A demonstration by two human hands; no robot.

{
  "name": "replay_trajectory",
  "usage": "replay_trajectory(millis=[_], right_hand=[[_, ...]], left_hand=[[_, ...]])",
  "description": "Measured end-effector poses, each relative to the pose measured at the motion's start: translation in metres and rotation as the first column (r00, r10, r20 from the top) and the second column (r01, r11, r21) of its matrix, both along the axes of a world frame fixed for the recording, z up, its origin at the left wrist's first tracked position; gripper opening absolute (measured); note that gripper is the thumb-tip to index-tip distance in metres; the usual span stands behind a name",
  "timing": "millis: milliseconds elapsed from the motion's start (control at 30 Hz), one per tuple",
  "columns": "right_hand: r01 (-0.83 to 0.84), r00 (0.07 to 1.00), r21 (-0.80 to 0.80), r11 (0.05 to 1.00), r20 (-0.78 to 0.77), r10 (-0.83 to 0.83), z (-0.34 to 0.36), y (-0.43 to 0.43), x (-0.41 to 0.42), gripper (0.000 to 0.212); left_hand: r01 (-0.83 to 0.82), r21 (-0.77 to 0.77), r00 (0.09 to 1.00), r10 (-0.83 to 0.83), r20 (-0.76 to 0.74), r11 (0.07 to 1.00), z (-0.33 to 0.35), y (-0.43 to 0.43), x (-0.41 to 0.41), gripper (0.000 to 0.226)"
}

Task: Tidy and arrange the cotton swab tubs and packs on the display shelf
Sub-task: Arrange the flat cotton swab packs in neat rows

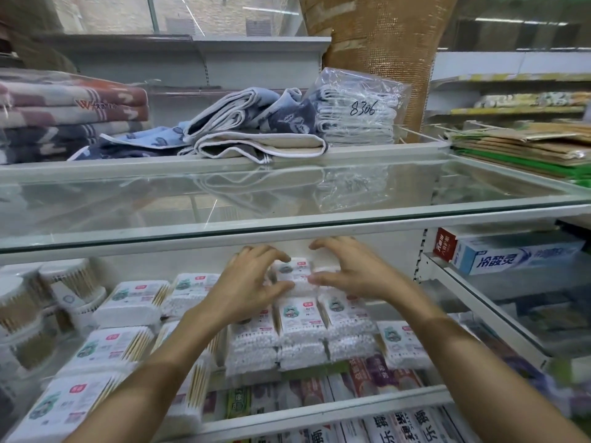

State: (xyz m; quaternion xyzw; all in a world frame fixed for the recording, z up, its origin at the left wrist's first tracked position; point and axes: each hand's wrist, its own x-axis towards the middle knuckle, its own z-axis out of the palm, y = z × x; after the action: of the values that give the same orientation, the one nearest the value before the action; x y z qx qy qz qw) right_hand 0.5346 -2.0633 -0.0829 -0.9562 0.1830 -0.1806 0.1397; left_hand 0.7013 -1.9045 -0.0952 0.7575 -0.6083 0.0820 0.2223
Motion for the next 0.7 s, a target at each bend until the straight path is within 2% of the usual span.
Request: replay_trajectory(millis=[67,133,200,300,400,533,700], right_hand=[[0.026,0.999,0.054,0.998,0.024,-0.027,0.010,-0.007,-0.024,0.060],[0.051,0.998,0.109,0.993,-0.040,-0.047,0.018,-0.012,-0.051,0.062],[0.088,0.981,0.159,0.983,-0.187,-0.057,0.020,-0.015,-0.076,0.069],[0.130,0.906,0.227,0.965,-0.423,-0.022,0.009,-0.021,-0.098,0.086],[0.168,0.829,0.284,0.944,-0.558,0.021,-0.006,-0.019,-0.108,0.101],[0.096,0.842,0.288,0.953,-0.534,0.077,-0.029,-0.017,-0.113,0.106],[0.132,0.892,0.367,0.921,-0.448,0.051,-0.023,-0.026,-0.121,0.083]], left_hand=[[0.034,-0.118,0.994,-0.046,-0.100,0.992,0.004,0.003,-0.002,0.041],[0.052,-0.212,0.981,-0.089,-0.170,0.976,0.009,0.004,-0.009,0.035],[0.067,-0.257,0.970,-0.123,-0.210,0.964,0.014,0.002,-0.018,0.032],[0.086,-0.285,0.955,-0.160,-0.248,0.955,0.019,-0.006,-0.031,0.031],[0.085,-0.299,0.940,-0.176,-0.292,0.951,0.020,-0.018,-0.041,0.032],[0.092,-0.305,0.912,-0.203,-0.357,0.948,0.019,-0.027,-0.050,0.029],[0.091,-0.309,0.876,-0.224,-0.428,0.947,0.022,-0.026,-0.055,0.021]])
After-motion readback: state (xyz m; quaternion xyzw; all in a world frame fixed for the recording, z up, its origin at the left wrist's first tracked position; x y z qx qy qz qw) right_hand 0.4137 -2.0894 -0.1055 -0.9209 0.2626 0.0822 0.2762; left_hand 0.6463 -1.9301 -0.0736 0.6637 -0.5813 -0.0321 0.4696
